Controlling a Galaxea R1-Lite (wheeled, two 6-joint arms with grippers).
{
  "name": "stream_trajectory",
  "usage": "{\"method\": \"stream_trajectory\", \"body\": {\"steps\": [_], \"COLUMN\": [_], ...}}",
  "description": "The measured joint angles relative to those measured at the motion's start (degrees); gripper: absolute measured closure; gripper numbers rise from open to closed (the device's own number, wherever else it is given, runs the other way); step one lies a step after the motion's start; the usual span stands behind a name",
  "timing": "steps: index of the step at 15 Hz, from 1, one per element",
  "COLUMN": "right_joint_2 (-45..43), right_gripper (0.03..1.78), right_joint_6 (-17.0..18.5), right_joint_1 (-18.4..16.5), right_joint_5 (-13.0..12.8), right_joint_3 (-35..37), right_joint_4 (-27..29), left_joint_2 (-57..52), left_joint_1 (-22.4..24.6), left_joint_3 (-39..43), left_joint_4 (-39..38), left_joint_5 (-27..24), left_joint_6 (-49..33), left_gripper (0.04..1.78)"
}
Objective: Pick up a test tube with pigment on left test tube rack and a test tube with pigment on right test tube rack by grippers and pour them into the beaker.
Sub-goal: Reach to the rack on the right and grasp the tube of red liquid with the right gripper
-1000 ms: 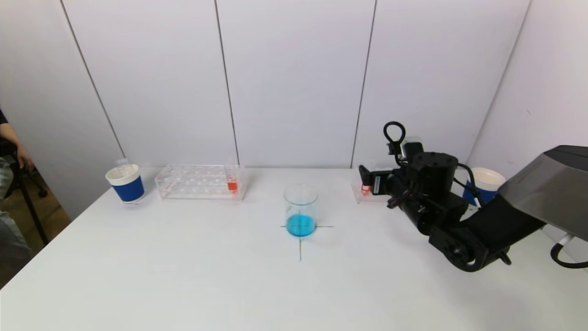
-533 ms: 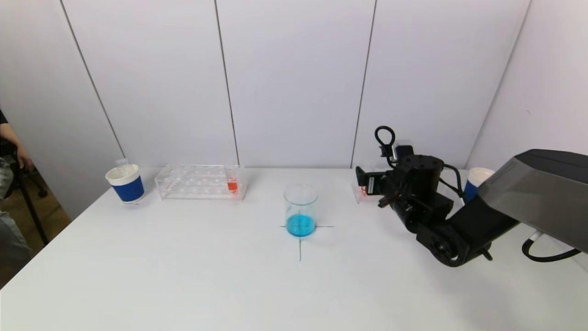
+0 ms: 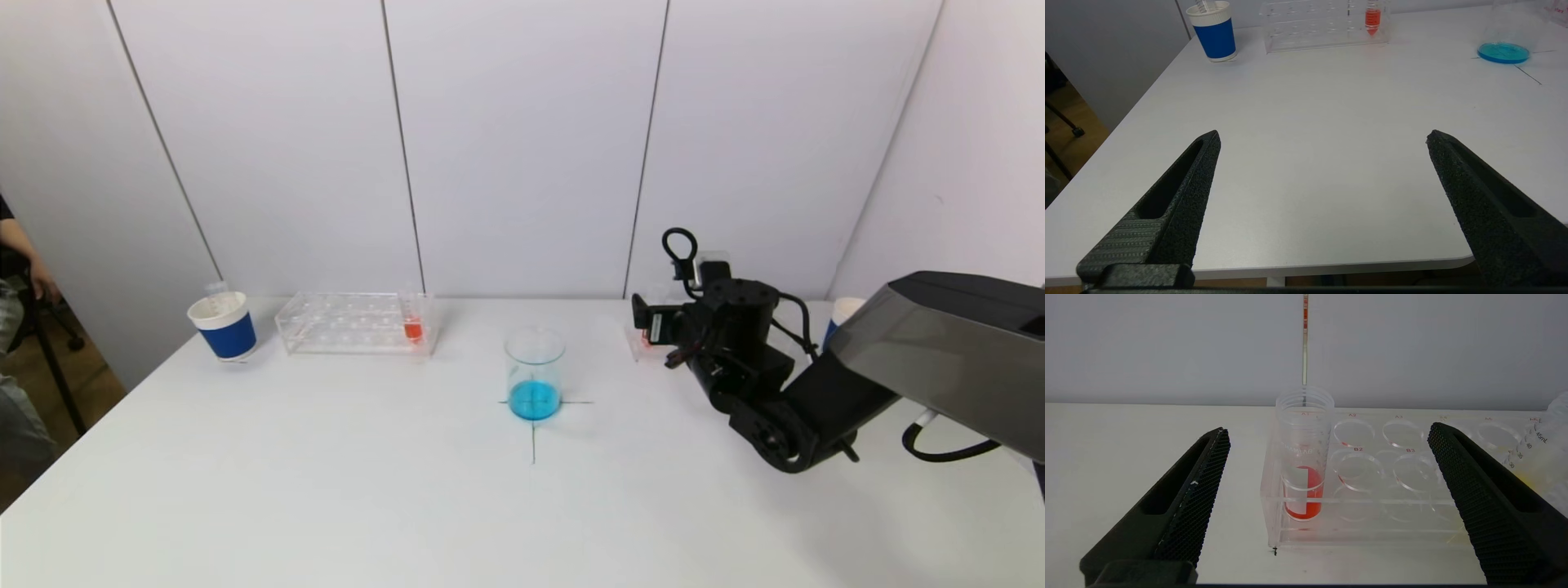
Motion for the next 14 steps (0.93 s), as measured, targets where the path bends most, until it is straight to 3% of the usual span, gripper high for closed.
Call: {"method": "stream_trajectory", "body": {"steps": [14], "right_joint_2": [3.3], "right_gripper": [0.05], "right_joint_6": [-0.6], "right_joint_1": [0.9], "right_joint_5": [0.2], "right_joint_3": [-4.5], "right_joint_4": [-0.7], "left_joint_2": [0.0], "left_joint_1": [0.0], "left_joint_3": [0.0], "left_joint_4": [0.0], "left_joint_5": [0.0], "left_joint_6": [0.0], "left_gripper": [0.06]}}
